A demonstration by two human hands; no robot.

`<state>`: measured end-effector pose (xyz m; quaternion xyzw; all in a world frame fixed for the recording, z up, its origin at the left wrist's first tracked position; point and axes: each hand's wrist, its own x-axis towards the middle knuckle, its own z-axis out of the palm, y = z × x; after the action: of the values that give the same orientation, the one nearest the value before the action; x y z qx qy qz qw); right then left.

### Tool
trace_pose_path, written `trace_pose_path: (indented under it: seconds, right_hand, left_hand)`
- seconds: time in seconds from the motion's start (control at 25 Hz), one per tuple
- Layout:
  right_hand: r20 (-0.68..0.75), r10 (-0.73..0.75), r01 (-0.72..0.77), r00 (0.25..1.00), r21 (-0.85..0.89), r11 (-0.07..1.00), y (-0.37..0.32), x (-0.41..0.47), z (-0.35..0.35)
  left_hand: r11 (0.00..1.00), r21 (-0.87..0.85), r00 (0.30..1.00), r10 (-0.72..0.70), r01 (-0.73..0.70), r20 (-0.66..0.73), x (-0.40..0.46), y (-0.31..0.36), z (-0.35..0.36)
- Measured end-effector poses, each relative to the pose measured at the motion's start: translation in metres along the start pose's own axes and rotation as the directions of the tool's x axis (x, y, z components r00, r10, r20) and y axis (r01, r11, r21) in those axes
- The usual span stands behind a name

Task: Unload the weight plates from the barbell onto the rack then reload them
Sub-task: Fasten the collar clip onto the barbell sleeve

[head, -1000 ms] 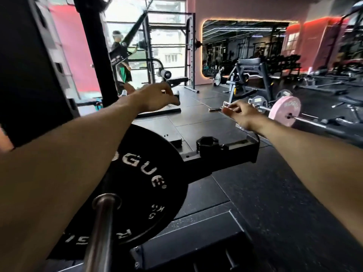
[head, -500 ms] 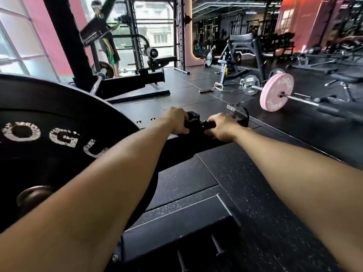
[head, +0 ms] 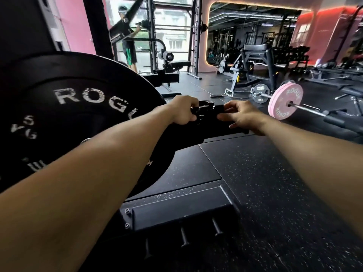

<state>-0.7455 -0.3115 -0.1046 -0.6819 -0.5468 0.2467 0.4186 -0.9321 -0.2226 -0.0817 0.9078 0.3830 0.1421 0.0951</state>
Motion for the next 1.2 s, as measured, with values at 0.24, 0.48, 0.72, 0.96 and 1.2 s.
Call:
trace_pose_path:
  seconds: [0.24,0.48,0.72,0.96,1.2]
  right_hand:
    - [0.175,-0.067,0.031,0.982,0.204,0.979,-0.057,-0.068,0.003]
    - [0.309,-0.124,0.025,0.943,0.305,0.952,-0.133,-0.179,0.045]
    - [0.361,-0.193,0.054,0.912,0.362,0.931,-0.193,-0.288,0.078]
    - [0.369,-0.189,0.051,0.910,0.351,0.935,-0.215,-0.362,0.098]
    - [0.388,-0.038,-0.045,0.921,0.203,0.978,-0.191,-0.402,0.124]
  left_hand:
    - [0.980,-0.193,0.999,-0.040,0.040,0.005,-0.108,0.015,-0.050]
    - [0.899,-0.420,0.991,-0.137,0.123,-0.003,-0.271,0.024,-0.099]
    - [0.750,-0.644,0.976,-0.218,0.151,-0.025,-0.404,0.045,-0.137]
    - [0.682,-0.706,0.914,-0.386,0.190,-0.126,-0.480,0.060,-0.130]
    - [0.445,-0.790,0.853,-0.491,0.422,0.180,-0.521,0.068,-0.090]
